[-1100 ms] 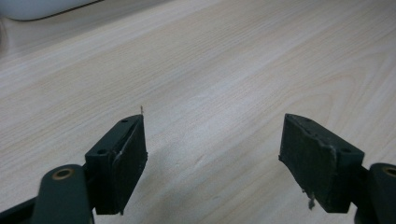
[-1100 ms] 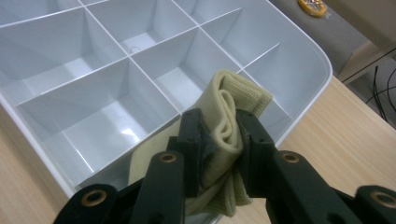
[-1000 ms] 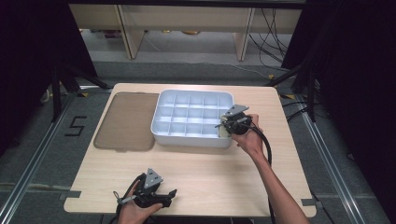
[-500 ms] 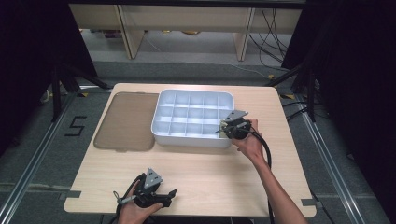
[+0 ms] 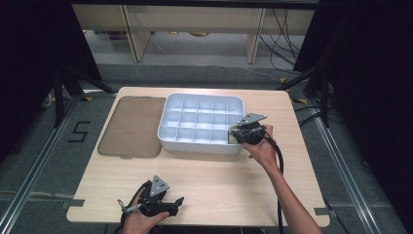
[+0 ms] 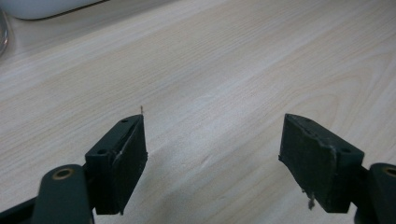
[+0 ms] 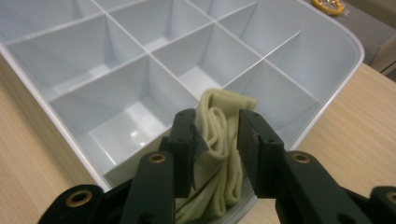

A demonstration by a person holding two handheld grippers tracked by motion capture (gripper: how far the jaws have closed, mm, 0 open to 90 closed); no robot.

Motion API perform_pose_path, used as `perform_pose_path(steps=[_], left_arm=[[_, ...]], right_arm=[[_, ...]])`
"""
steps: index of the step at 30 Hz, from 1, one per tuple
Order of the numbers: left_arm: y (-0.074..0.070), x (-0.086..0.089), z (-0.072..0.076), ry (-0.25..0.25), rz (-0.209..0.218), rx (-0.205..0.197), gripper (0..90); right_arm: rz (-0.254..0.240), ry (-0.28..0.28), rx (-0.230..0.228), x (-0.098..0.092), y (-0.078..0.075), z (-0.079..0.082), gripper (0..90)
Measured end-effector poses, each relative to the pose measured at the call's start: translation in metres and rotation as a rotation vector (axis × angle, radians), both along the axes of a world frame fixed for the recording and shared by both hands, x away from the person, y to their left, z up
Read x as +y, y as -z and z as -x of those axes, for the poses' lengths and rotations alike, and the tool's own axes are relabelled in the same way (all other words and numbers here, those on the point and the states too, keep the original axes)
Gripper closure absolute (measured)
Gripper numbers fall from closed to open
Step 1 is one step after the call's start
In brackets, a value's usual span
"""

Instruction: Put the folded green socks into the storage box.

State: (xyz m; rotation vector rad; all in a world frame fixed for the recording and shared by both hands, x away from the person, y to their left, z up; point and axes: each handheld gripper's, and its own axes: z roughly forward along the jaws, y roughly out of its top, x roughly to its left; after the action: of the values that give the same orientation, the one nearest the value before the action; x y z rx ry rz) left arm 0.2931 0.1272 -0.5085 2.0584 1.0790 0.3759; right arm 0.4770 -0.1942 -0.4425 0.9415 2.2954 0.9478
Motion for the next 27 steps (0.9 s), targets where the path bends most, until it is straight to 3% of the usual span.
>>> perform_pose_path(steps=[7, 14, 17, 19, 21, 23, 27], left_arm=[[-0.001, 0.0, 0.001, 0.006, 0.001, -0.005, 22.3], [-0.002, 0.001, 0.0, -0.003, -0.004, 0.001, 22.3], [-0.002, 0.002, 0.0, 0.003, -0.009, 0.001, 22.3], [-0.002, 0.002, 0.0, 0.01, -0.006, 0.013, 22.3], [-0.002, 0.002, 0.0, 0.011, -0.007, 0.014, 22.3], [-0.002, 0.002, 0.0, 0.011, -0.007, 0.012, 22.3], [-0.002, 0.002, 0.0, 0.011, -0.007, 0.014, 22.3]], right_arm=[[-0.05, 0.03, -0.021, -0.006, -0.011, -0.008, 81.8], [0.012, 0.004, 0.102, 0.006, 0.001, -0.014, 82.9], [0.044, -0.005, 0.115, 0.01, 0.006, -0.015, 82.6], [0.045, 0.0, 0.163, 0.014, 0.009, -0.015, 82.5], [0.07, -0.003, 0.15, 0.016, 0.012, -0.017, 82.3], [0.082, -0.005, 0.183, 0.017, 0.011, -0.017, 82.2], [0.092, -0.009, 0.192, 0.016, 0.011, -0.02, 82.1]])
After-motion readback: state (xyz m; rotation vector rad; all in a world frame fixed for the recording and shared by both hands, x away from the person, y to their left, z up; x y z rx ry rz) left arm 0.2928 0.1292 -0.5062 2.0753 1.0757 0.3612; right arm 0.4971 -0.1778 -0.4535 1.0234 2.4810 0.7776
